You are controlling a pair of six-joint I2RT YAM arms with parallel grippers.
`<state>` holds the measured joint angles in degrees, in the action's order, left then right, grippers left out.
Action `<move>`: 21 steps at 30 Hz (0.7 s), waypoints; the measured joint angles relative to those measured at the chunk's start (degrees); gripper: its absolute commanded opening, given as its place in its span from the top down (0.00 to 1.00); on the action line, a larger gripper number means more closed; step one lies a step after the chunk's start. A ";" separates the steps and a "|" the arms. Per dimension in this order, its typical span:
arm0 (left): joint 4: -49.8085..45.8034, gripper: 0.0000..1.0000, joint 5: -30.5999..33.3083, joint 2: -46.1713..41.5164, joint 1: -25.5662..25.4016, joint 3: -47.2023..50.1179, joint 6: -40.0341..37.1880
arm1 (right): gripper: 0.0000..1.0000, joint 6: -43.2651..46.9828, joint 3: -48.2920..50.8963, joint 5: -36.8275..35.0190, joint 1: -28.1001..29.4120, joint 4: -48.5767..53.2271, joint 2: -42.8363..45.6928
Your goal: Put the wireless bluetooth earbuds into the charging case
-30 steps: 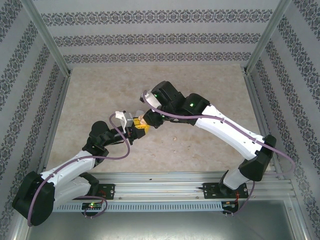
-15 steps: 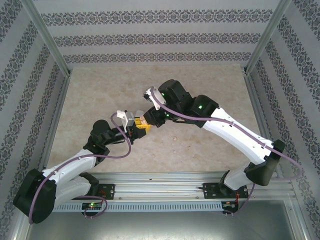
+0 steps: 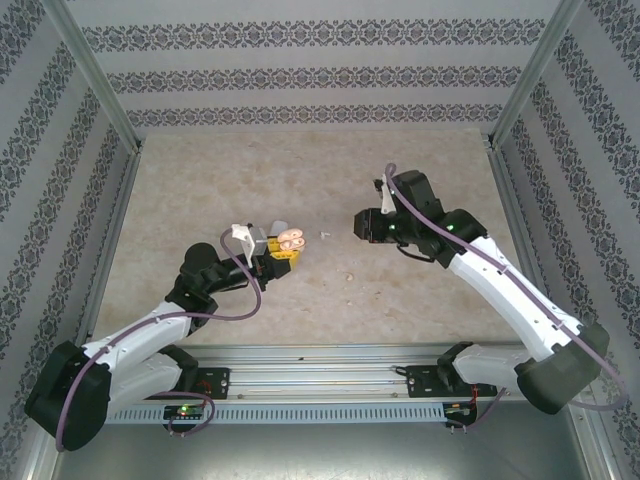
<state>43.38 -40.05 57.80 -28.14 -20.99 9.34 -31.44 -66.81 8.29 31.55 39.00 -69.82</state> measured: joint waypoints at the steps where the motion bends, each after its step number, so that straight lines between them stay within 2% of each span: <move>1: -0.44 0.93 0.07 -0.22 0.00 0.15 -0.17 | 0.64 -1.07 2.23 0.11 -0.07 -0.35 -0.55; 7: -2.73 0.93 0.90 -0.96 0.00 1.07 -1.27 | 0.65 -2.93 7.65 0.48 2.89 -3.10 -8.74; 15: -3.87 0.93 1.68 -0.98 0.00 2.49 -2.10 | 0.74 -3.28 4.81 1.36 9.99 -8.55 -24.70; 21: -4.66 0.93 1.73 -1.22 0.00 2.80 -2.97 | 0.75 -3.37 2.80 0.63 10.03 -10.19 -31.85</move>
<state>38.72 -38.33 56.58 -28.14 -18.20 6.37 -34.81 -64.01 8.93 41.58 28.82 -101.67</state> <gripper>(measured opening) 0.248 0.249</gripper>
